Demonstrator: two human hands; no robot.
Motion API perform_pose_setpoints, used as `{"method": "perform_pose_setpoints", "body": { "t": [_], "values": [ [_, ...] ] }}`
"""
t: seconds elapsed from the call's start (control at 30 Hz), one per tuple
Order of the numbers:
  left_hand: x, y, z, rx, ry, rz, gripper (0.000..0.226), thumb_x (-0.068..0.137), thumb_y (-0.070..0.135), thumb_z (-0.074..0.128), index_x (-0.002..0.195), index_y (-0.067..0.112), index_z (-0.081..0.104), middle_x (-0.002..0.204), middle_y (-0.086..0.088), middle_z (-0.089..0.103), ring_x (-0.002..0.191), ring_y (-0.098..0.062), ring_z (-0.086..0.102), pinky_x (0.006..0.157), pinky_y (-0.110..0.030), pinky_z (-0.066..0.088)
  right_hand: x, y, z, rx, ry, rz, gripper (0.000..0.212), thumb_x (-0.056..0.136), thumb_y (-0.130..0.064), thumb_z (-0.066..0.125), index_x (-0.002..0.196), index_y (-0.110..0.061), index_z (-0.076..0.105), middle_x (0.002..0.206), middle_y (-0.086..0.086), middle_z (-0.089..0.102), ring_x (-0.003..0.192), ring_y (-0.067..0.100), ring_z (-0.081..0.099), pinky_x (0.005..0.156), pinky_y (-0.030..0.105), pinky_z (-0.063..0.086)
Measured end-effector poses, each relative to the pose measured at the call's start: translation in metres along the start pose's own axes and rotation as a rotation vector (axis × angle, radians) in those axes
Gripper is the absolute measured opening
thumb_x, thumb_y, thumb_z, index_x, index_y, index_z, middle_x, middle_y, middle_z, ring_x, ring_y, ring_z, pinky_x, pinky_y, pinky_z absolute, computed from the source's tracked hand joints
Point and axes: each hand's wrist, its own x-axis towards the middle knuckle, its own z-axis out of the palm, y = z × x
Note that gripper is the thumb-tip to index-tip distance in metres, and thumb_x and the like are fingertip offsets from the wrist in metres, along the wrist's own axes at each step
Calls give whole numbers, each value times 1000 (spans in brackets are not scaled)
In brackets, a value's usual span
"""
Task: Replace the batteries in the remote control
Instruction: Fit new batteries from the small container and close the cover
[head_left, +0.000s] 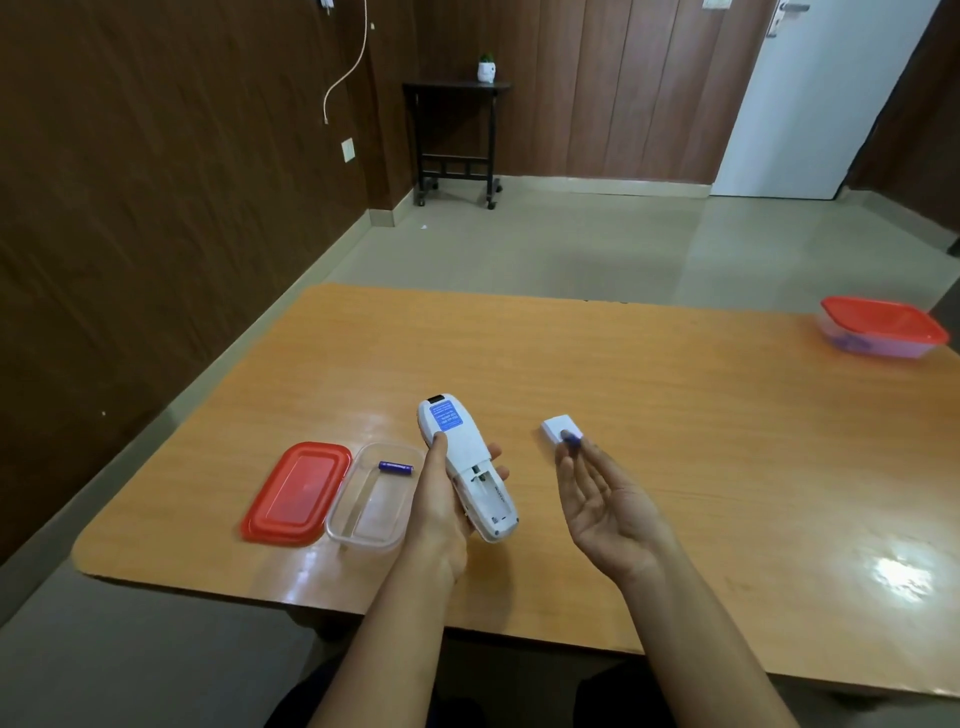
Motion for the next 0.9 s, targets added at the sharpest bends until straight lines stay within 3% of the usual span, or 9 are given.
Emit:
{"method": "perform_pose_setpoints", "body": {
  "t": [0.07,0.17,0.27,0.37,0.5,0.67,0.77,0.9],
  "values": [
    [-1,2,0,12,-17,13,42,96,54,30,117,30,57,98,-6,74,89,-23,67,75,-35,51,-1,6,2,-312,9,-202,28,77,-2,71,103,-3,63,97,12,74,81,16,71,73,19,58],
    [-5,3,1,44,-47,59,51,93,60,29,116,25,60,91,-7,76,80,-19,68,71,-34,49,-8,14,7,-742,-58,-503,17,79,2,70,92,-6,61,93,12,75,84,19,71,71,23,58],
    [-7,2,0,77,-49,69,60,92,61,30,122,19,60,96,-7,75,82,-20,70,74,-35,49,-12,25,6,-1063,-174,-663,16,77,1,73,84,-8,63,86,6,75,83,14,72,72,26,58],
    [-7,3,-3,71,-45,32,68,90,64,31,126,14,59,99,-8,73,85,-23,68,75,-36,52,-12,35,3,-1343,-229,-768,16,76,0,73,84,-11,65,86,-7,72,78,6,70,70,19,56],
    [-9,4,-4,64,-30,-6,68,92,62,27,126,11,58,97,-8,69,86,-23,65,72,-34,53,-8,44,2,-1531,-236,-813,17,78,-6,72,91,-16,68,88,-26,65,79,-1,66,68,12,52],
    [-11,5,-3,-38,-3,-30,58,94,56,31,126,15,58,91,-9,69,82,-24,65,75,-36,52,-4,52,1,-1777,-220,-928,15,83,-21,64,96,-29,66,92,-18,68,87,6,58,70,23,49],
    [-9,5,-4,-79,9,-50,56,94,54,32,127,17,57,92,-7,70,80,-22,65,69,-34,52,-3,54,1,-1910,-235,-999,28,86,-10,55,104,-27,66,105,-13,65,99,9,53,73,14,41],
    [-9,6,-6,-67,41,-67,47,95,55,31,114,23,61,91,-8,69,81,-23,65,69,-35,53,-2,53,3,-1962,-209,-976,46,80,2,51,110,-28,67,123,-9,52,113,8,47,71,19,46]
  ]
}}
